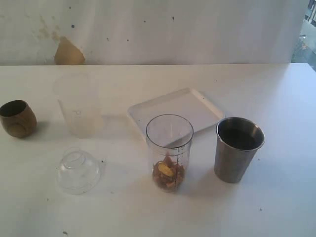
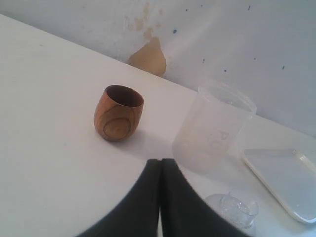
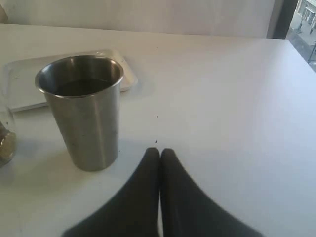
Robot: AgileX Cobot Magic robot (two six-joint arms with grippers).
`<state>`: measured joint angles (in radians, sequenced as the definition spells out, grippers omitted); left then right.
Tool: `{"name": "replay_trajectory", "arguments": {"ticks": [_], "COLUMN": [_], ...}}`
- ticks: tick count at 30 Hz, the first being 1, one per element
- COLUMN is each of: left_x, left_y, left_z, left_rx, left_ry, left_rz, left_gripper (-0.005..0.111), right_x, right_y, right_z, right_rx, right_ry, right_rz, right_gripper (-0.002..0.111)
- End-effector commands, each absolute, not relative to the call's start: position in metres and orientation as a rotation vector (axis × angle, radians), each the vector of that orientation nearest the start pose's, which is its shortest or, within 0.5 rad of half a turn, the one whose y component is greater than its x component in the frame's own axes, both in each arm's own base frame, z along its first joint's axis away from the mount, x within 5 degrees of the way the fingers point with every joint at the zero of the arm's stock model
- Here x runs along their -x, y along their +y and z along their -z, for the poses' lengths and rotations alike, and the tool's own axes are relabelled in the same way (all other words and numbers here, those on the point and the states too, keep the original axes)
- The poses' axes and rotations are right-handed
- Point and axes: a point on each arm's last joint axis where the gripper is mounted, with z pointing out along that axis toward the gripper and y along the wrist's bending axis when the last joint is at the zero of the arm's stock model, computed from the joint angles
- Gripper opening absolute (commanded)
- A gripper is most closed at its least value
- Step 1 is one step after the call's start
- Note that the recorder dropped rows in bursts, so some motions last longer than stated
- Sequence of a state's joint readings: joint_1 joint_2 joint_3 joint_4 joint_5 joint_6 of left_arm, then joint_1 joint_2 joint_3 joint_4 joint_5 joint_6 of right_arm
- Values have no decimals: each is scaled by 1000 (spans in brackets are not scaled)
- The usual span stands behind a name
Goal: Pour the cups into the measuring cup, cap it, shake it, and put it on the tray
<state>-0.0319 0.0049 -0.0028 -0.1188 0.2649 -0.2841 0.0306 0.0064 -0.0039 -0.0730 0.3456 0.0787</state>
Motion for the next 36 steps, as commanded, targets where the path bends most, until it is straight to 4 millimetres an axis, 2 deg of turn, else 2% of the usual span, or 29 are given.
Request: {"name": "replay_trajectory", "arguments": {"ticks": [1, 19, 21, 26, 36], "left_x": [-55, -55, -55, -55, -55], "left_y": [-4, -4, -4, -4, -4], "left_z": [-190, -189, -189, -189, -189], "left_rx": [291, 275, 206, -90, -95], "left_ry": [1731, 1735, 1743, 1746, 1750], "left_rz": [329, 311, 253, 5, 2], "left_gripper": [0, 0, 0, 0, 0], "right_x": [-54, -54, -54, -54, -54], "right_y": [-1, -1, -1, -1, -1], "right_z": [-182, -182, -182, -182, -182], "right_rx": [2, 2, 2, 2, 2], "right_ry": [1825, 1825, 1825, 1825, 1825], "right_rz": [-5, -5, -5, -5, -5], "right_gripper": [0, 0, 0, 0, 0]}}
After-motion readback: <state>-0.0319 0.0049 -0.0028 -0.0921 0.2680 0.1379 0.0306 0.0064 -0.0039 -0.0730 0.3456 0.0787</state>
